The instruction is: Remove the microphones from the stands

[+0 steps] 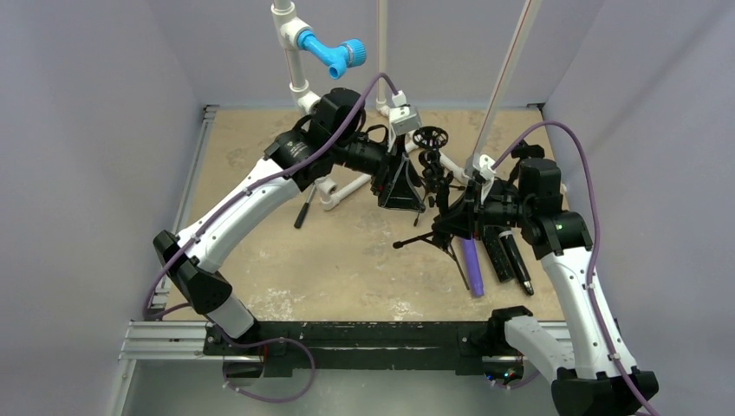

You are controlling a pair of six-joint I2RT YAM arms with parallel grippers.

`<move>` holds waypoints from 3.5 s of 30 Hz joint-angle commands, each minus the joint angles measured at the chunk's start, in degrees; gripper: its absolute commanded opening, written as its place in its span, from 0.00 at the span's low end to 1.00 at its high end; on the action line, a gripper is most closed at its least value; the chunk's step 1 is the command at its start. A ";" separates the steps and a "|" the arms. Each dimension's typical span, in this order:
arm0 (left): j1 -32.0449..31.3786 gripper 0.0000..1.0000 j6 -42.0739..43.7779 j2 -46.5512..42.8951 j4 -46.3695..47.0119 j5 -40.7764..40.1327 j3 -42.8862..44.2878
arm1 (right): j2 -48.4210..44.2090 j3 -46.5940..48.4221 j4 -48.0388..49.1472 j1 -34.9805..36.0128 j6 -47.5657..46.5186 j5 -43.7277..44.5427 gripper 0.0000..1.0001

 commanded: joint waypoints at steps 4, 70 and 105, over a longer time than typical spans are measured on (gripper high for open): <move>0.06 0.79 3.56 -5.06 -0.19 -8.43 3.60 | -1.35 0.41 3.23 -0.39 0.20 -2.37 0.00; -11.03 0.00 6.61 0.01 -0.19 -22.45 1.74 | -4.30 -2.74 8.20 -2.46 6.33 6.05 0.75; 5.66 0.00 32.49 -28.53 -2.95 -15.15 -34.56 | -4.70 -5.04 10.22 -5.09 6.87 5.62 0.85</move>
